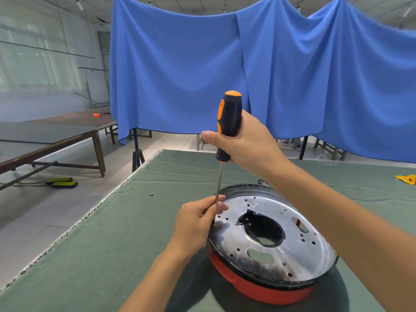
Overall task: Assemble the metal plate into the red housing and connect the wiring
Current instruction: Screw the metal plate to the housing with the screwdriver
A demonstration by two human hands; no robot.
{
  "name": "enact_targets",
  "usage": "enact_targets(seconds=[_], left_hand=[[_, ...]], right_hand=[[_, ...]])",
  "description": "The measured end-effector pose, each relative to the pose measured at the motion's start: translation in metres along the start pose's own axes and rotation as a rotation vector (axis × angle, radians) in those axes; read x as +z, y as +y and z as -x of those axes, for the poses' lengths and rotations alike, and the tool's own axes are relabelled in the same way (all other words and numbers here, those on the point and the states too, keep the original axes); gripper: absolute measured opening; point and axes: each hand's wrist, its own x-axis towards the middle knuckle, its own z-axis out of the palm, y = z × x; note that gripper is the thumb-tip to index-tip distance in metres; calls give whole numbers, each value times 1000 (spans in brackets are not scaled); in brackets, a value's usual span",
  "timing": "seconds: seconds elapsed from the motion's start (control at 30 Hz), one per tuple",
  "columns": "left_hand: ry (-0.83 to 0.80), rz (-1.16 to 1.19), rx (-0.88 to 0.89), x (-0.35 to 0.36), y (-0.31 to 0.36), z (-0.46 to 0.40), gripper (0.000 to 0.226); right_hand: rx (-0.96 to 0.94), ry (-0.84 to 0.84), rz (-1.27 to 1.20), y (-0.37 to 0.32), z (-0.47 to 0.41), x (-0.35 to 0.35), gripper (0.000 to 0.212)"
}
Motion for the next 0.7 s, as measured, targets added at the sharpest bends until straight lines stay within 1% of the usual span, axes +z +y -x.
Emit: enact_targets(seconds=[0.07, 0.1, 0.13, 0.2, 0.27, 0.3, 0.33, 0.37, 0.47, 0.5, 0.53, 0.57, 0.63, 0.7], left_hand=[[-11, 29, -19, -1, -1, -1, 18], [-14, 38, -27, -2, -1, -1, 18], [-20, 28, -26, -3, -1, -1, 18], [-17, -21, -15, -2, 0, -2, 17], [5, -20, -20, -1, 1, -1, 18], [5, -5, -24, -1, 2, -1, 14], [1, 10, -29, 0, 2, 0, 13], [-5, 21, -33, -1, 2, 0, 14], [-19, 31, -34, -2, 2, 0, 15], [-18, 17, -29, -1, 1, 0, 16], [-17, 0, -25, -1, 2, 0, 16], [-16, -17, -20, -1, 2, 0, 16], [-4, -42, -11, -1, 1, 0, 15], [7, -57, 2, -1, 0, 0, 20]], right_hand=[[27, -155, -158, -2, -3, -5, 22], [34, -189, -209, -2, -4, -8, 19], [37, -173, -214, -1, -5, -9, 21], [47, -28, -76, 2, -5, -6, 33], [63, 144, 162, 4, -3, -1, 42], [60, 192, 233, 4, -1, 1, 45], [49, 195, 250, 4, 0, 2, 46], [41, 150, 209, 3, 1, 2, 44], [78, -97, -128, -1, -3, -5, 31], [86, -137, -208, -2, -4, -8, 30], [78, -138, -237, -2, -4, -11, 30], [58, -105, -214, -1, -4, -11, 29], [17, 24, -42, 1, -4, -7, 31], [4, 162, 97, 2, -3, -2, 36]])
